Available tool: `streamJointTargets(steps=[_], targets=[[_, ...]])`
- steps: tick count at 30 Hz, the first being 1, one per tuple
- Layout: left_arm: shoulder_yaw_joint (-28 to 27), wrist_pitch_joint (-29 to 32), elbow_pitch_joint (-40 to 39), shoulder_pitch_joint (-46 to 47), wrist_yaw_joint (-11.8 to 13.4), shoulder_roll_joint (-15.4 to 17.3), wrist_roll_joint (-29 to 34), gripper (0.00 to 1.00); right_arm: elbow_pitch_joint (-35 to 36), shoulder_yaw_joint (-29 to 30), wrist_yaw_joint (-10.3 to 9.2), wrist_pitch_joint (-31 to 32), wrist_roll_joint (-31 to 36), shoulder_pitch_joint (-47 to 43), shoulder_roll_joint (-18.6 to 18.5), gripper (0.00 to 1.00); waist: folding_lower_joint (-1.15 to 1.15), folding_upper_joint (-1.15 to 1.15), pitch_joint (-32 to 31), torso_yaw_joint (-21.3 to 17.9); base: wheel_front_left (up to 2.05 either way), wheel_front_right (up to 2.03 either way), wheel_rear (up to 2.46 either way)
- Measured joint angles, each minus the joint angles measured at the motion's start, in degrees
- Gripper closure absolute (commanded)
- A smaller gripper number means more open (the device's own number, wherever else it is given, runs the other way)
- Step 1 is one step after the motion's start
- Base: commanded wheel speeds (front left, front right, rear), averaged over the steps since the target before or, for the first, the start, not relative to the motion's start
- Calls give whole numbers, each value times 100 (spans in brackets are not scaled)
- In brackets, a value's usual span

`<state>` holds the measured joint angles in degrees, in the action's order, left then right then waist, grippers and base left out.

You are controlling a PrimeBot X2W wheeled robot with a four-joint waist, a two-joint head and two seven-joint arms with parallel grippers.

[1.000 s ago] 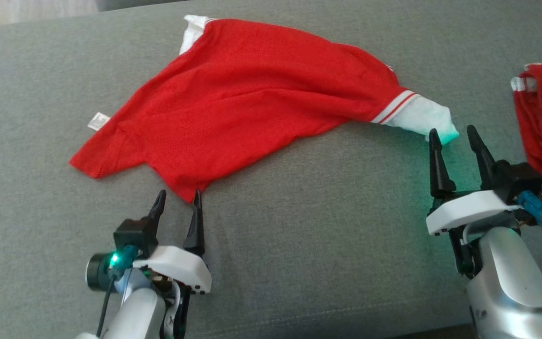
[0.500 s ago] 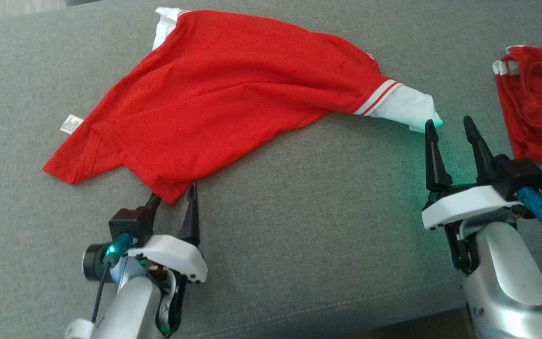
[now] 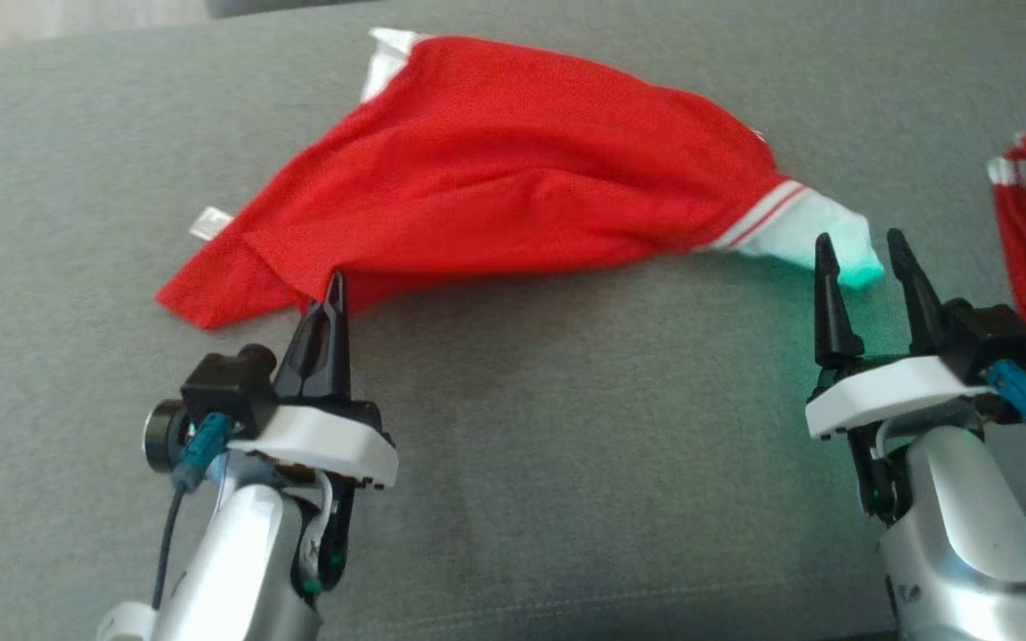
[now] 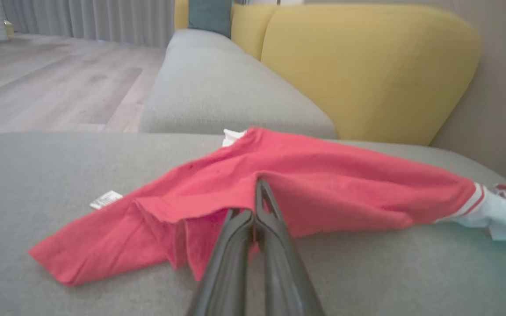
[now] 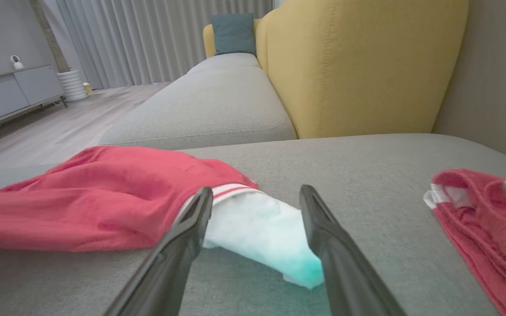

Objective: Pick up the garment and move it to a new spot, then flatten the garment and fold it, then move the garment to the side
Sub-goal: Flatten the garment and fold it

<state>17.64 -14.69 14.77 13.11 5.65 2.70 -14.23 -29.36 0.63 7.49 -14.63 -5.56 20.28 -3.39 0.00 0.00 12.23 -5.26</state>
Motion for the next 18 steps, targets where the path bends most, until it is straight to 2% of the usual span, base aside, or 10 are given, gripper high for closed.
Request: streamJointTargets(steps=[6, 13, 14, 16, 17, 18], targets=[[-153, 0, -411, -168, 44, -5, 57, 100, -78, -23, 0, -1, -58, -148, 13, 0, 0, 0, -277, 350, 0, 0, 0], [-497, 0, -314, -593, 98, -2, 105, 100, -98, -125, 0, -1, -103, -217, 27, 0, 0, 0, -390, 545, 0, 0, 0], [-538, 0, -256, -601, 98, -3, 105, 96, -98, -154, 0, -1, -111, -217, 26, 0, 0, 0, -370, 535, 0, 0, 0], [-567, 0, -192, -595, 98, -2, 105, 71, -98, -176, 0, 0, -120, -217, 27, 0, 0, 0, -350, 521, 0, 0, 0], [-592, 0, -140, -595, 98, -3, 105, 68, -98, -188, 0, 0, -126, -217, 31, 0, 0, 0, -325, 504, 0, 0, 0], [-612, 0, -96, -593, 97, -3, 105, 81, -98, -188, 0, 0, -126, -217, 31, 0, 0, 0, -299, 484, 0, 0, 0]])
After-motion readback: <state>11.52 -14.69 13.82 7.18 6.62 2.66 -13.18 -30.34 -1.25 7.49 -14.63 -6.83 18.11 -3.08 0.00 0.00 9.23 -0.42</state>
